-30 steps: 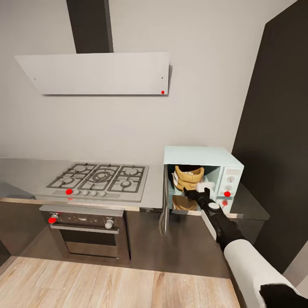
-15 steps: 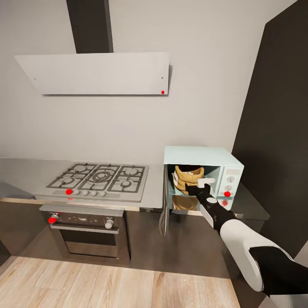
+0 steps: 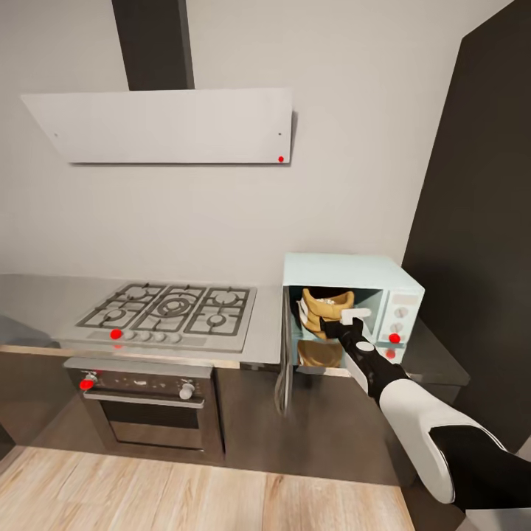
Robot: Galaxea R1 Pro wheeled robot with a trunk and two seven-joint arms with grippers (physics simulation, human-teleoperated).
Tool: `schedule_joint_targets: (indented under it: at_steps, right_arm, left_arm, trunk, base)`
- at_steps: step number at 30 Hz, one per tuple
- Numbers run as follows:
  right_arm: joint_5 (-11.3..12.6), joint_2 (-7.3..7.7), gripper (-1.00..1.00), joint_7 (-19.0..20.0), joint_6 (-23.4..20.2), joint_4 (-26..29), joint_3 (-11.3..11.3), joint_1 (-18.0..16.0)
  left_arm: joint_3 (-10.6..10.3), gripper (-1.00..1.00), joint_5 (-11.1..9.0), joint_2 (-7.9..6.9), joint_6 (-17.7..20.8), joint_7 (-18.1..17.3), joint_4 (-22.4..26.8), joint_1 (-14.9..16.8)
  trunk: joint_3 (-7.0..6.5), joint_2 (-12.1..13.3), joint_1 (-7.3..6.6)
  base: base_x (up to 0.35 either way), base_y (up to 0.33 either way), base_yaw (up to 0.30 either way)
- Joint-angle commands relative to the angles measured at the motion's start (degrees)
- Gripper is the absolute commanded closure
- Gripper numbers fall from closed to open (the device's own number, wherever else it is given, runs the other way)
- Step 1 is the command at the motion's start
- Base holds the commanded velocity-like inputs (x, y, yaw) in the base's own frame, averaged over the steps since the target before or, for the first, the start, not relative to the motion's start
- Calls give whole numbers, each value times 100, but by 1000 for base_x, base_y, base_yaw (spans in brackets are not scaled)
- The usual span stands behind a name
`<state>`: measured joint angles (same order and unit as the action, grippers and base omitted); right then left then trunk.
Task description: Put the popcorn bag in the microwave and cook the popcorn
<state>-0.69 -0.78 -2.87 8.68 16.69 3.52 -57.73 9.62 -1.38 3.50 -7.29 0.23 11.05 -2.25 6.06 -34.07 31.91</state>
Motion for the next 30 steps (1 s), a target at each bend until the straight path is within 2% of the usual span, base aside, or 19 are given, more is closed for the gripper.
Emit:
schedule_joint_targets:
  at_steps: [1,15,30]
  right_arm:
    - [-12,3,-100,-30,15,-8,39,-5]
    - [-20,8,-100,-30,15,-8,52,15]
    - [-27,12,-100,-30,14,-8,51,16]
  left_arm:
    - [14,-100,-13,2,-7,3,12,-3]
    - [-11,-100,-2,16,0,4,12,-3]
    - [-12,-100,-2,34,0,4,12,-3]
  trunk:
    - [9,-8,3]
    - [9,-8,3]
    - [9,-8,3]
  base:
    - [131,0,0]
    - [155,-14,0]
    - [67,-51,0]
